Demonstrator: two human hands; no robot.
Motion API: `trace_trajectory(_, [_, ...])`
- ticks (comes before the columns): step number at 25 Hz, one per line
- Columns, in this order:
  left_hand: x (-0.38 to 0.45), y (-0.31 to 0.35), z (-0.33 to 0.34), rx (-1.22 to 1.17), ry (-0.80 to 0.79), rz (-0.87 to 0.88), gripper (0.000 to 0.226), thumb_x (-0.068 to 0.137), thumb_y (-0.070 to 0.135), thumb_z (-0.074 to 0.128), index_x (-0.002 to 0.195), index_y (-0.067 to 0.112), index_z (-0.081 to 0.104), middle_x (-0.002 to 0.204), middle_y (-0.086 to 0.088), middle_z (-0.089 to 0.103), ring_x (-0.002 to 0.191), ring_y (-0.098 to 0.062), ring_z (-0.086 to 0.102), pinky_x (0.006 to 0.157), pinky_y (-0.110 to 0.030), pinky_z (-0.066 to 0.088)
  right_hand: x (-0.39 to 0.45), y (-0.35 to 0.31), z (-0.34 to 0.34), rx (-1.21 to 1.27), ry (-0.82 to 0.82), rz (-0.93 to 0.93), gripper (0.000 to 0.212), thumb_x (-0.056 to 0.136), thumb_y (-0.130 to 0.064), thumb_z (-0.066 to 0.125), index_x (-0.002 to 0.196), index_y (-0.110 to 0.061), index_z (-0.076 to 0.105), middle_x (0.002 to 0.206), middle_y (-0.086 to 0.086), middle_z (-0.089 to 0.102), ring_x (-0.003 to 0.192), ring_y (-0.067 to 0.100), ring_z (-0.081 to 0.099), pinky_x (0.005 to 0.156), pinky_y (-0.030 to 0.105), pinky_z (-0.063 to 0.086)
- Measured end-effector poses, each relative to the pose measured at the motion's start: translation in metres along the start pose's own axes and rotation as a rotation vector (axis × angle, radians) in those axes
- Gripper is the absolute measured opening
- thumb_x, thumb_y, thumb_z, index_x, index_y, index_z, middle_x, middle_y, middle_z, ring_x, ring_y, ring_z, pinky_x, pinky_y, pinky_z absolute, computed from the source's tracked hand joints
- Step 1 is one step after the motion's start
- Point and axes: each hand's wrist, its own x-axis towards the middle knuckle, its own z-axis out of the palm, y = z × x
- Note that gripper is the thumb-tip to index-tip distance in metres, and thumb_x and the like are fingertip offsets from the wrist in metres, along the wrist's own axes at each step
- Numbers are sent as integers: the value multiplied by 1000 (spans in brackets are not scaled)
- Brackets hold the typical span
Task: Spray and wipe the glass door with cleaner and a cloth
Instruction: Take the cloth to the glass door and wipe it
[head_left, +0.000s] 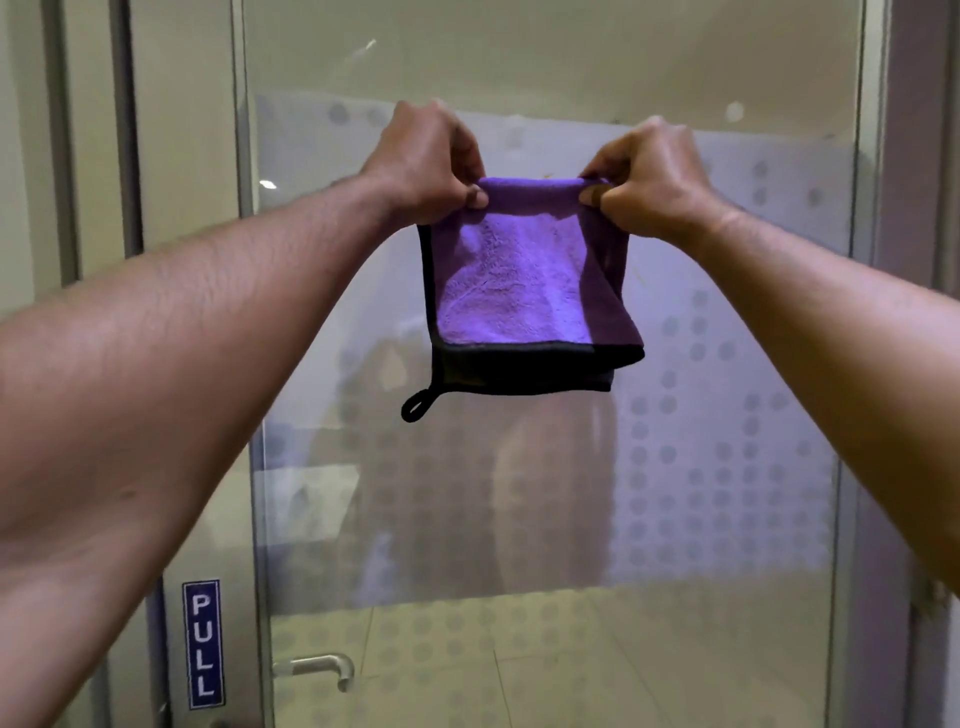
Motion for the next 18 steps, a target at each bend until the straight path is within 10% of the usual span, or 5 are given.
trace_trajectory(13, [30, -17, 32, 241, 251, 26, 38, 74, 39, 74, 109, 24, 69, 109, -4, 70, 108, -25, 61, 93, -38, 43, 12, -10, 56, -187, 245, 31, 35, 88, -10, 51, 119, -13, 66, 110, 21, 63, 103, 42, 58, 83, 39, 46])
trace_trajectory(18, [26, -27, 36, 377, 326, 66, 69, 74, 51, 70, 132, 18, 51, 133, -12, 50, 122, -31, 45, 99, -43, 35, -17, -35, 84, -217, 124, -14, 68, 87, -54, 45, 144, -17, 41, 139, 30, 45, 126, 50, 43, 104, 51, 35])
